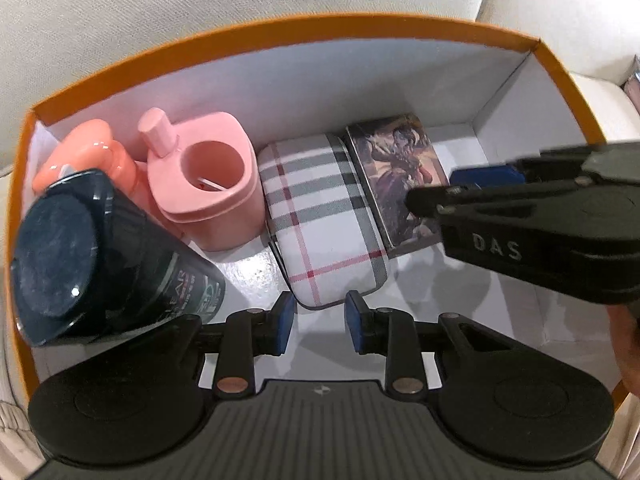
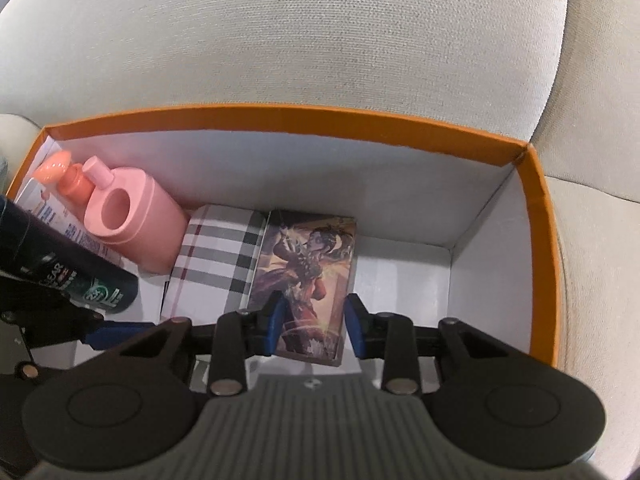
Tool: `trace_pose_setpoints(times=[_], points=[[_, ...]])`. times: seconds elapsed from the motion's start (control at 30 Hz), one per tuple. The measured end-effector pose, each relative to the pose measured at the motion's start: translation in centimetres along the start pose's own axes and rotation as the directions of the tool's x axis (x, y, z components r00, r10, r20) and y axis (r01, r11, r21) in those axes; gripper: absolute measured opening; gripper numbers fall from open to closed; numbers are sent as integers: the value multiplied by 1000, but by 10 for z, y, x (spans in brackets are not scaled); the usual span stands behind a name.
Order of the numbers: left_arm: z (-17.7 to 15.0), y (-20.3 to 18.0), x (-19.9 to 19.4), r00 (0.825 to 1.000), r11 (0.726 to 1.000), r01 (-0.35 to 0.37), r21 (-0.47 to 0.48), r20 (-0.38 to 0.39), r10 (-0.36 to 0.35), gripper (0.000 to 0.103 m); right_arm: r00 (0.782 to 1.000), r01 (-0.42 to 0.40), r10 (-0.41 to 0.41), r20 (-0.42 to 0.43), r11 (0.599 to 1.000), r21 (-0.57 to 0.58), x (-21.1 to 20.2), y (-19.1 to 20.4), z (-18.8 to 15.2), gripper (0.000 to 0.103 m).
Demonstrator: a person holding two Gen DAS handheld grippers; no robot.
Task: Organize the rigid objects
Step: 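Withdraw both grippers and reach toward the yellow tape measure and blue card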
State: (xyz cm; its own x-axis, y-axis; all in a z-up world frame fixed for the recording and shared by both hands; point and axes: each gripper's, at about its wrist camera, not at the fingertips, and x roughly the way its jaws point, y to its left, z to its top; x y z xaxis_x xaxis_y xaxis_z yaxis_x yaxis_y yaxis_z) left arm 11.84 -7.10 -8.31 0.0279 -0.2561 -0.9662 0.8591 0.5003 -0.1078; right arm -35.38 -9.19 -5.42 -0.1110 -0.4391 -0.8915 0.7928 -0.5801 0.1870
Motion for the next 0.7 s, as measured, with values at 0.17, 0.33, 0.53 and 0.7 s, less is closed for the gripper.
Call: trace_pose_setpoints(times=[0.17,0.33,0.53,0.7], points=[[-16,-7,-28,984,998,40,-39,177,-32,34,998,-29,29,64,1000,8,-27,-2,-9,35],[-47,-17,-72,930,997,60,-42,364,-40,44,976,-50,54,211,998,-25,-76,5,-35,36],[-88,-26,-108,869,995,83,-57,492,-45,53,934,-95,74,349,995,43,-137,-4,-82,47],[-129,-30,-126,858,991,126,-50,506,-84,59,905,-102,58,422,991,82,-171,0,-137,60]])
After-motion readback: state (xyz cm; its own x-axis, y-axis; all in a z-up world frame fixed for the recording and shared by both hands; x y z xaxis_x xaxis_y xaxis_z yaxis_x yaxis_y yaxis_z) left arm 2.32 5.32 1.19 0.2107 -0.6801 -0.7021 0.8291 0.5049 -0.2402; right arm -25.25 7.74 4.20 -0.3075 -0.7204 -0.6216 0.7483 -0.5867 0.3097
